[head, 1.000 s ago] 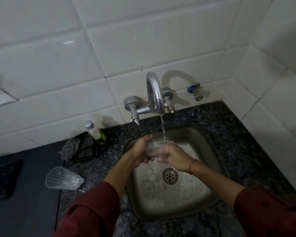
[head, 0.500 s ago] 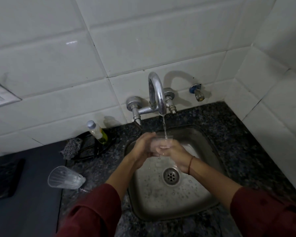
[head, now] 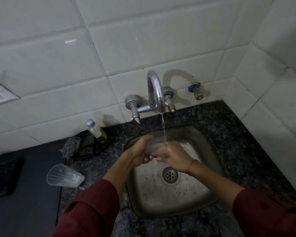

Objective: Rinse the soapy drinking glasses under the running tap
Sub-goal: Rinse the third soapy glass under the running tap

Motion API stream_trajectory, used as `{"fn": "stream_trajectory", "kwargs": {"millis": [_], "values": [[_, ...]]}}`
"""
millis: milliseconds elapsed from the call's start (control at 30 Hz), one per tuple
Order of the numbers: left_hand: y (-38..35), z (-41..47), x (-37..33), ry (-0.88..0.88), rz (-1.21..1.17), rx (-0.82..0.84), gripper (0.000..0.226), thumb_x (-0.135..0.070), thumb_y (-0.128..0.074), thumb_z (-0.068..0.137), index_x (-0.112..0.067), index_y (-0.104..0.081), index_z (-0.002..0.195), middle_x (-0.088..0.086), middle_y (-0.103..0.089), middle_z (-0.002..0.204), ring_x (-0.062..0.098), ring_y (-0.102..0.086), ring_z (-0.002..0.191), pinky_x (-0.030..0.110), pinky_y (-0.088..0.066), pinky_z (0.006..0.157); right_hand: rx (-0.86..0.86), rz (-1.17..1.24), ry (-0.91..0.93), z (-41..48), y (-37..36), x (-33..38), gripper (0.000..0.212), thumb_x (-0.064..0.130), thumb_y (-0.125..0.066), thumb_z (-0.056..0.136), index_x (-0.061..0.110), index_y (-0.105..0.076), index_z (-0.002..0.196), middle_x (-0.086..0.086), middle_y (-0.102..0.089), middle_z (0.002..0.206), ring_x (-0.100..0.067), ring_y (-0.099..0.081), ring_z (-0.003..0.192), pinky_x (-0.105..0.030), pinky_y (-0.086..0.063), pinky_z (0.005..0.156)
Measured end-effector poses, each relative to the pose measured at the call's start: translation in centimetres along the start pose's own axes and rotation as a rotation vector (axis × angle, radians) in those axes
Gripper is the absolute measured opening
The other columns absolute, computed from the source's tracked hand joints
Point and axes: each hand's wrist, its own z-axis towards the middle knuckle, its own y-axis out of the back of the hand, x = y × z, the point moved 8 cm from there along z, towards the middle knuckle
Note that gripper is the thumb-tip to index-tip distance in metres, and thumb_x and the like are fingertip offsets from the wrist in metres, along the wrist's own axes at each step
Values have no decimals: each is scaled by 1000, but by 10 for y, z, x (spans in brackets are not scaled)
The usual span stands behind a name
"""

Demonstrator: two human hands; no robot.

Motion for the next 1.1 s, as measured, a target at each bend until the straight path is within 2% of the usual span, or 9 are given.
{"fn": "stream_trajectory", "kwargs": {"millis": [67,200,333,500,600,700,867,1033,1100], "values": [[-5,-1,0,-27,-76,30,40,-47,-53,99,-11,-71,98,6,-71,73,15,-58,49,21,-45,41,-36,-25,-38,0,1,-7,30,17,-71,89,21,-73,120,1,-71,123,-14,-64,115,-34,-47,103],[-5,0,-12,-271,-92,-80,28,-38,-58,100,-12,-66,97,10,-66,76,18,-61,52,24,-45,41,-103,521,-193,-2,4,-17,30,-4,-64,90,4,-71,118,-11,-75,112,-22,-70,109,-38,-54,100],[-5,-4,10,25,-30,-6,43,-46,-44,102,-12,-68,89,7,-63,65,15,-50,38,15,-27,31,17,126,-41,-4,-4,-8,27,7,-74,85,21,-77,107,4,-75,114,-10,-67,108,-28,-52,96],[1,-1,-4,-260,-152,-95,27,-37,-64,95,-11,-70,102,15,-67,93,19,-63,59,24,-44,41,-74,738,-269,-2,-6,-26,27,-2,-63,92,3,-70,117,-15,-74,114,-19,-70,105,-22,-54,81],[3,1,5,-116,-65,-72,41,-45,-52,100,-7,-67,101,12,-68,72,19,-56,43,17,-29,31,-20,600,-156,-5,-3,-10,30,-3,-67,88,5,-72,117,-10,-74,116,-15,-69,107,-23,-52,89],[-1,-2,16,10,-172,-3,40,-46,-51,99,-10,-69,98,5,-69,73,16,-55,41,18,-37,35,32,176,-37,-3,-5,1,29,7,-74,86,19,-77,112,3,-74,118,-6,-64,110,-20,-48,96],[1,-5,-9,-390,-180,-131,22,-37,-66,95,-15,-65,97,9,-68,85,18,-66,61,29,-51,48,-73,862,-262,-6,-8,-16,32,-5,-62,90,7,-71,119,-16,-70,122,-31,-64,119,-52,-47,106],[-4,-3,7,-10,-102,-51,42,-44,-43,102,-16,-66,82,-3,-59,57,10,-44,40,16,-26,33,48,-77,40,-4,-2,13,26,23,-69,92,28,-74,117,10,-67,130,-5,-57,120,-21,-38,104],[-9,-4,6,-47,-147,-5,42,-44,-45,102,-16,-70,83,-2,-65,61,10,-52,44,19,-34,39,-5,136,-69,-2,-2,3,26,16,-70,91,21,-75,117,3,-71,124,-9,-61,117,-24,-42,103]]}}
